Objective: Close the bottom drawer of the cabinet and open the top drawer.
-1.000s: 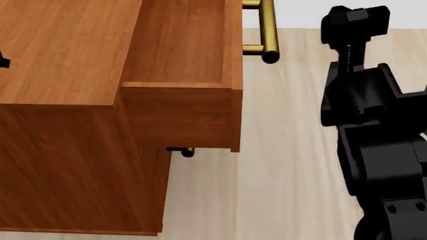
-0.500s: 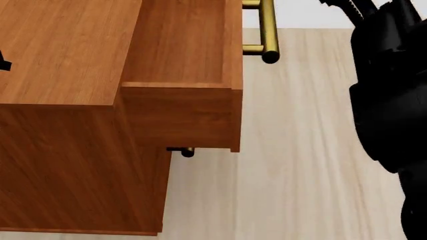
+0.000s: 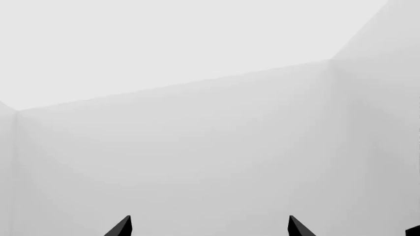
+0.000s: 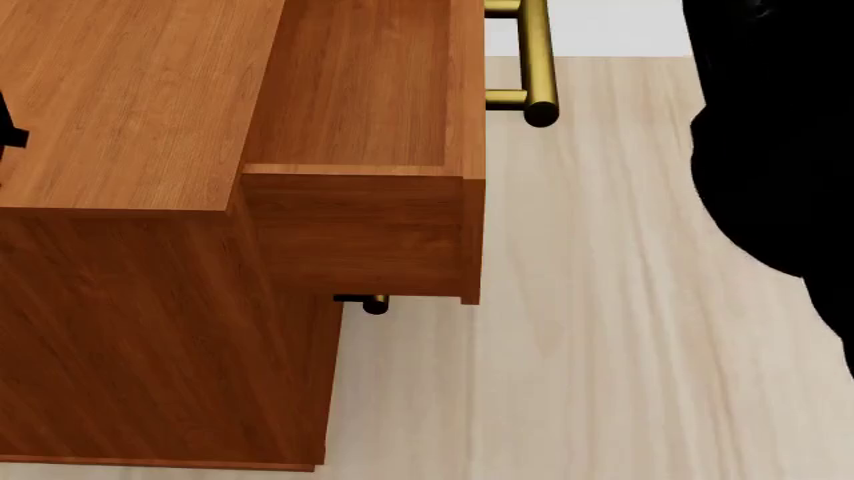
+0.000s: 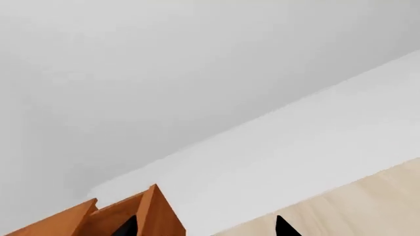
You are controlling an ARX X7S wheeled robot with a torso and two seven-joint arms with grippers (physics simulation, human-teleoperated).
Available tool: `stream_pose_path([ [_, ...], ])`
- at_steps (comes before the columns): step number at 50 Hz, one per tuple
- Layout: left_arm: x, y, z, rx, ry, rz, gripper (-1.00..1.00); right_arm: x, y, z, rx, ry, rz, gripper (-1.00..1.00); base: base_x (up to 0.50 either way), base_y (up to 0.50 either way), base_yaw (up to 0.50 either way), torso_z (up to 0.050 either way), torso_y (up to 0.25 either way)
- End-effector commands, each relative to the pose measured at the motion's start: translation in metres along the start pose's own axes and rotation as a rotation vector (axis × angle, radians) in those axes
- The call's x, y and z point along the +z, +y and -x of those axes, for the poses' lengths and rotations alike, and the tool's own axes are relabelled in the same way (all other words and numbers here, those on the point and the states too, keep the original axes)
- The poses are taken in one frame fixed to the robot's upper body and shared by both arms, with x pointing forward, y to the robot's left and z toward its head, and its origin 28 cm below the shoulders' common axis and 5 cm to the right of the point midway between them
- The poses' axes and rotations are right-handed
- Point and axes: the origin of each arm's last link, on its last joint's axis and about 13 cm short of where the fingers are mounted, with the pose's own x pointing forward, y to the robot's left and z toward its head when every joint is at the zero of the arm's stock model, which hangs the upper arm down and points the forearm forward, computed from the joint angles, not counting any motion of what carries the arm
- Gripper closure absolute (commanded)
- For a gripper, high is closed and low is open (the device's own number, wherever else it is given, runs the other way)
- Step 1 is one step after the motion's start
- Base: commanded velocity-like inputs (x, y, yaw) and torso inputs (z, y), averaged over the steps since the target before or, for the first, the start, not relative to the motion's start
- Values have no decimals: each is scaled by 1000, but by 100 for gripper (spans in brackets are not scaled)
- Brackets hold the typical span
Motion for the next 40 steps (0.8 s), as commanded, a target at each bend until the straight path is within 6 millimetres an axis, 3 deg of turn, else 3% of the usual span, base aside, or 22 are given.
stream_pose_path([
  [1, -1, -1, 1, 0, 0, 6, -100, 15, 5, -4, -8, 32, 217, -100, 0, 0, 0, 0, 0],
  [18, -1, -1, 2, 1, 1, 10, -100, 24, 18, -8, 59, 107, 390, -100, 0, 0, 0, 0, 0],
  [40, -2, -2, 5, -2, -2, 20, -100, 55, 51, -23, 170, 231, 645, -100, 0, 0, 0, 0, 0],
])
